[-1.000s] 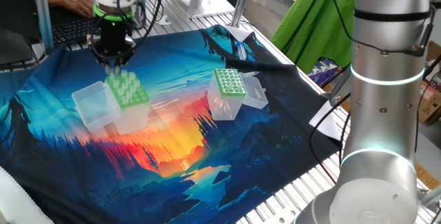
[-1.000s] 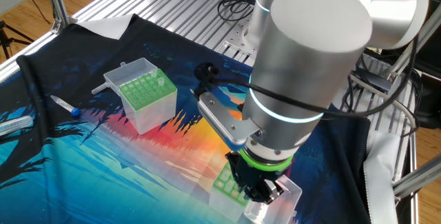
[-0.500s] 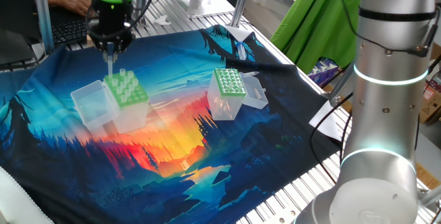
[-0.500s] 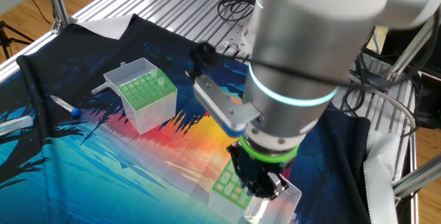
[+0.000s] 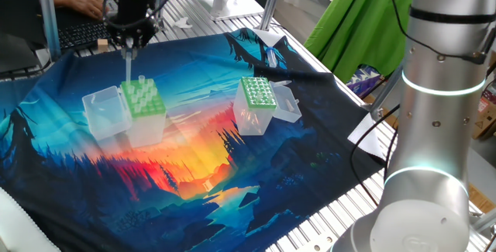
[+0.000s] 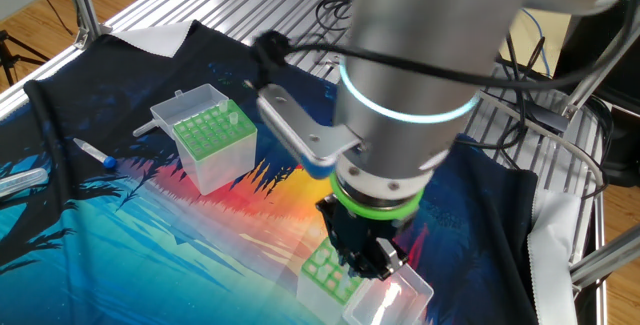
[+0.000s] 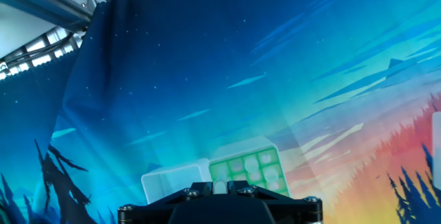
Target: Transfer all large pipette tips from one holder to another
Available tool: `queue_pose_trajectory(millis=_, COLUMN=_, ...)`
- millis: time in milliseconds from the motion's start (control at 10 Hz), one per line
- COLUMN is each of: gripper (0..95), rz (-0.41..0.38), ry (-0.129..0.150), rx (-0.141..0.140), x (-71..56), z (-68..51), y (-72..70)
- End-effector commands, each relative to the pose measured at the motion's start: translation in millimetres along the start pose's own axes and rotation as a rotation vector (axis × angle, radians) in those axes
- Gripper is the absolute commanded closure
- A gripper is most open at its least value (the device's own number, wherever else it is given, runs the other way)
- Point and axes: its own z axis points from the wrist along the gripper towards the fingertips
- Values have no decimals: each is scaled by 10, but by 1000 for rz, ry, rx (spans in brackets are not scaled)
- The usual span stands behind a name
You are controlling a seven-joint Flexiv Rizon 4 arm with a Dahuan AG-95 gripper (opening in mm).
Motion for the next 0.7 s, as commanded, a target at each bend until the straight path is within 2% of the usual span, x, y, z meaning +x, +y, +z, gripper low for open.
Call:
queue_pose_trajectory(millis=100, gripper=950, rz=6, ry=0, rx=-4, x=-1, z=-6, y=-14)
queue_pose_trajectory(millis=400, gripper=950, rz=9, ry=8, rx=-11, x=-6, z=-8, y=-13)
queue_pose_trajectory(millis=500, gripper=950, rz=7, ry=15, rx=-18, x=-6, z=-8, y=-13)
queue_pose_trajectory(millis=600, gripper=950, rz=13, ry=25, rx=-41, x=-6, z=-8, y=-13)
queue_pose_trajectory(millis=700, gripper=950, rz=10, ry=19, rx=-42, x=-6, z=-8, y=-13)
